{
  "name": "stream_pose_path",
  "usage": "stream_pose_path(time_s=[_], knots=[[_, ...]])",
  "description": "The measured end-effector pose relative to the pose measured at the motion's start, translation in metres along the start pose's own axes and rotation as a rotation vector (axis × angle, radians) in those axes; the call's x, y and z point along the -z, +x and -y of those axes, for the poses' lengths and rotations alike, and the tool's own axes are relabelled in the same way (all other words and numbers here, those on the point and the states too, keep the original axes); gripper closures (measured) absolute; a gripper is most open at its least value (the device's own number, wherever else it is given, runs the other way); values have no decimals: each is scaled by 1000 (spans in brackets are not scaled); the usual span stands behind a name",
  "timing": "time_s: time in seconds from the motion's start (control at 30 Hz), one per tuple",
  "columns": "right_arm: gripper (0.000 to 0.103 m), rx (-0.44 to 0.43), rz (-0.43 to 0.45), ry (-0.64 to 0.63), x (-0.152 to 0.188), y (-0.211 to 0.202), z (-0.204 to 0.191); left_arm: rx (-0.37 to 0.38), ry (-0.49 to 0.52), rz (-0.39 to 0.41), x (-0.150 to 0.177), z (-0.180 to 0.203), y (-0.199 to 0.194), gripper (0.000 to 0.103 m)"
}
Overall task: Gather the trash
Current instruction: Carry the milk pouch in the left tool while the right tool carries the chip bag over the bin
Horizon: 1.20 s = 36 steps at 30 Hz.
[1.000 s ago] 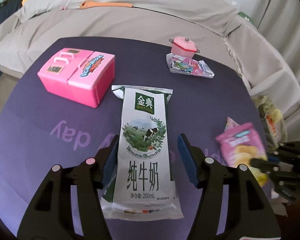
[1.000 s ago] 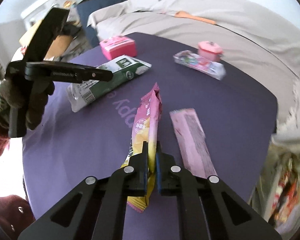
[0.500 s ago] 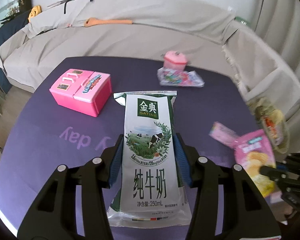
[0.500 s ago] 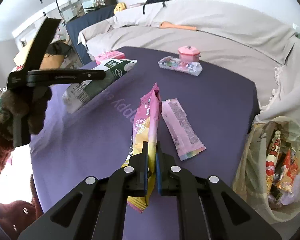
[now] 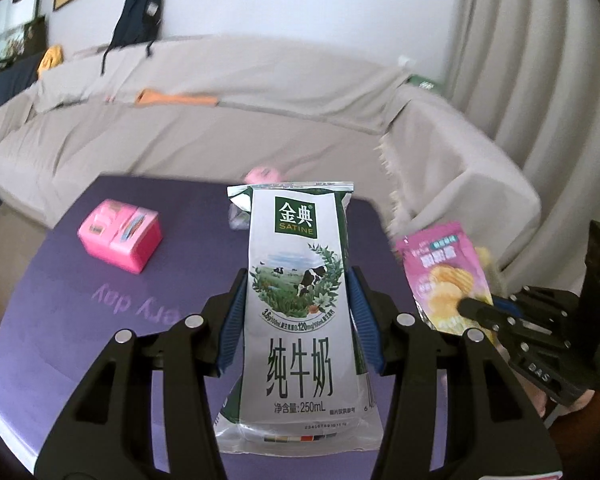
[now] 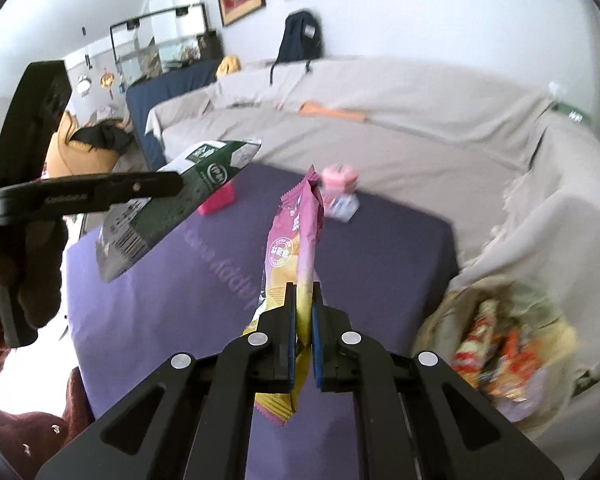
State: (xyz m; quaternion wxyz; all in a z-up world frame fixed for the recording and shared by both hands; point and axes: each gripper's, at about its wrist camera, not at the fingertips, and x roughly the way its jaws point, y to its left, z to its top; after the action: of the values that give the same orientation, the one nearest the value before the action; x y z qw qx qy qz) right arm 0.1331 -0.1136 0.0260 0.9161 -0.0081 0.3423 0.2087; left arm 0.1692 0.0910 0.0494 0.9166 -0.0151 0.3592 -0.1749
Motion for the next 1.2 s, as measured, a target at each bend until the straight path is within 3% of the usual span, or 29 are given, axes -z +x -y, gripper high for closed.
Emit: stream_pose_path(time_s=[0.33, 0.57, 0.93, 1.2], knots=[[95, 179, 156, 45, -10, -85, 61, 145, 38, 87, -28, 85, -12, 57], [95, 275, 189, 104, 8, -114, 103, 236, 63, 65, -32, 136, 12, 57], [95, 343, 169, 165, 28, -108, 141, 297, 66, 20, -23, 158, 44, 57], [95, 362, 97, 264, 52, -76, 184, 295, 21, -28, -17, 150, 70, 57]])
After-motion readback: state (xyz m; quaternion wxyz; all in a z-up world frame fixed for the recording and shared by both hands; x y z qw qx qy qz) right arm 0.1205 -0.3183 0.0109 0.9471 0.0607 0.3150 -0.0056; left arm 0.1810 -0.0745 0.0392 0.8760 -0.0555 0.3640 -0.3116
